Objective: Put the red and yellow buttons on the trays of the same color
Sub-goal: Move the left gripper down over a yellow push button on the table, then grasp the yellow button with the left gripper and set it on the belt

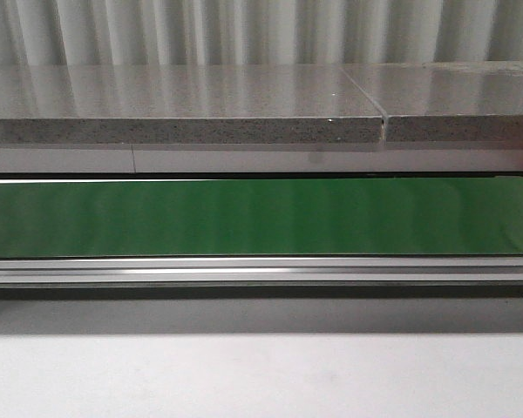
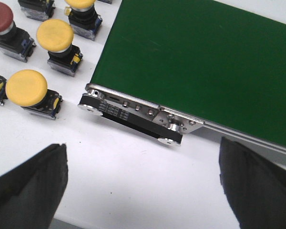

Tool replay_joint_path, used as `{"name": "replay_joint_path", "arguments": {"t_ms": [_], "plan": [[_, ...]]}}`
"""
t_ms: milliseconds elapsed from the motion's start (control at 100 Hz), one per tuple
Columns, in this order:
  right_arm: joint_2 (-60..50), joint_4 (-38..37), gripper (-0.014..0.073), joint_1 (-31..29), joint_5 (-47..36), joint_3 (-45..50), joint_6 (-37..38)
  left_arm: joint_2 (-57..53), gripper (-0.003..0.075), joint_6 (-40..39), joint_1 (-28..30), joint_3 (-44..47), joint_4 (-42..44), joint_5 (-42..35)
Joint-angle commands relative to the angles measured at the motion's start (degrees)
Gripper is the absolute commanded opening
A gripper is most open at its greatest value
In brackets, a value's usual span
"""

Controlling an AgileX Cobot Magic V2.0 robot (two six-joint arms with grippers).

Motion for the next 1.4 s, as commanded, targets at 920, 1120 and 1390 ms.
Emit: {"name": "replay_joint_path", "arguments": {"t_ms": [920, 1120, 1390], "plan": [[0.05, -0.76, -0.0067, 0.03, -4.70, 0.07, 0.14, 24.34, 0.0619, -2.05, 24.07, -2.17, 2.61, -13.91], [0.05, -0.76, -0.0067, 0.03, -4.70, 0.07, 0.14, 28.94, 0.0619, -2.05, 24.07, -2.33, 2.38, -17.50], [0.05, -0.76, -0.0067, 0.03, -4.70, 0.07, 0.14, 34.49, 0.0619, -2.05, 24.07, -4.91, 2.38, -18.87]]}}
